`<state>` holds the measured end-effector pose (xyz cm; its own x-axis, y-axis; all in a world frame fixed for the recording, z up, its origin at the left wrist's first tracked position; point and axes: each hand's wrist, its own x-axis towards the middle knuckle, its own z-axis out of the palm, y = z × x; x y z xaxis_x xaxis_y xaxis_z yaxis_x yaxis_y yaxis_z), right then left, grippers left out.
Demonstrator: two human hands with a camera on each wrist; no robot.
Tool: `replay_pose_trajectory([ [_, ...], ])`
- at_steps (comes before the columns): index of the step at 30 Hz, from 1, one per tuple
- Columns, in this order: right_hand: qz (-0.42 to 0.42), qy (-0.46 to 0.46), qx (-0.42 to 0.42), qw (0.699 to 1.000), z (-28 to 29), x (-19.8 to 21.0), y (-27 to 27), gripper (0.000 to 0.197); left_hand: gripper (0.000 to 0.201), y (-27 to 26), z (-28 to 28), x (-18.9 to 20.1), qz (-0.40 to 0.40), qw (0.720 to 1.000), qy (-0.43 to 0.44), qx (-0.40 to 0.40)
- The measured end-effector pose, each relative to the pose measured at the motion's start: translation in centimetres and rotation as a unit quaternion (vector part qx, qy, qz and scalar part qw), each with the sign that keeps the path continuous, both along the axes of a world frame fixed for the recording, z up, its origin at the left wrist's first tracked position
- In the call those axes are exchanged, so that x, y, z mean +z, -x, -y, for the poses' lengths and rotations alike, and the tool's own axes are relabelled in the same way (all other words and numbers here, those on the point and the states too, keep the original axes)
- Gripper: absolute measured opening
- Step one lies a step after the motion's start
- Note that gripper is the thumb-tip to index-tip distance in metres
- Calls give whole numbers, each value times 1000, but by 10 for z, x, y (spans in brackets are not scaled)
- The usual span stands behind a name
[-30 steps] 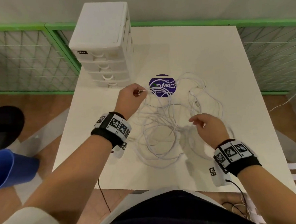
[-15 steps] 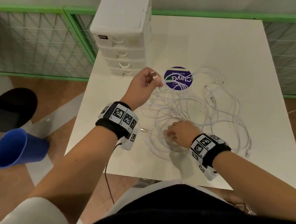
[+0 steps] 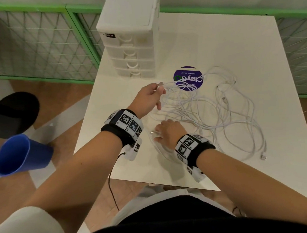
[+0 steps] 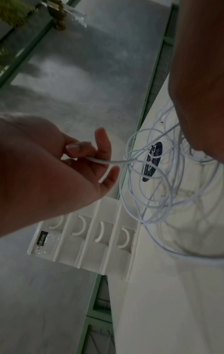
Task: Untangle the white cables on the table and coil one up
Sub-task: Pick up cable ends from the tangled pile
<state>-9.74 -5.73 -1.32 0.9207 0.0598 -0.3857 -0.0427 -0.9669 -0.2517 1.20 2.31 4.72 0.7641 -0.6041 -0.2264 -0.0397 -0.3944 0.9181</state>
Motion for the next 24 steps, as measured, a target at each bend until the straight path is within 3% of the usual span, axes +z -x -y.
replay_pose_trajectory([
  [3,-24,40,-3,999,0,3,-11,29,24,-2,-4,7,-22,998,49,23],
  [6,46,-120,-128,983,12,8,-7,25,23,-1,-7,3,-29,996,81,34],
  [9,185,-282,-276,900,25,24,2,17,23,6,-4,-7,-15,996,81,19],
  [12,283,-363,-352,815,36,47,6,2,22,15,8,-4,-42,994,99,18],
  [15,338,-393,-387,763,45,65,9,11,21,20,24,10,-100,981,162,20],
  [19,358,-450,-427,698,57,86,16,14,44,33,43,19,-156,973,166,-39],
  [22,345,-466,-444,683,67,89,28,15,40,44,51,18,-128,979,134,-82],
  [24,318,-461,-426,711,73,86,38,16,25,49,56,15,-111,983,115,-91],
])
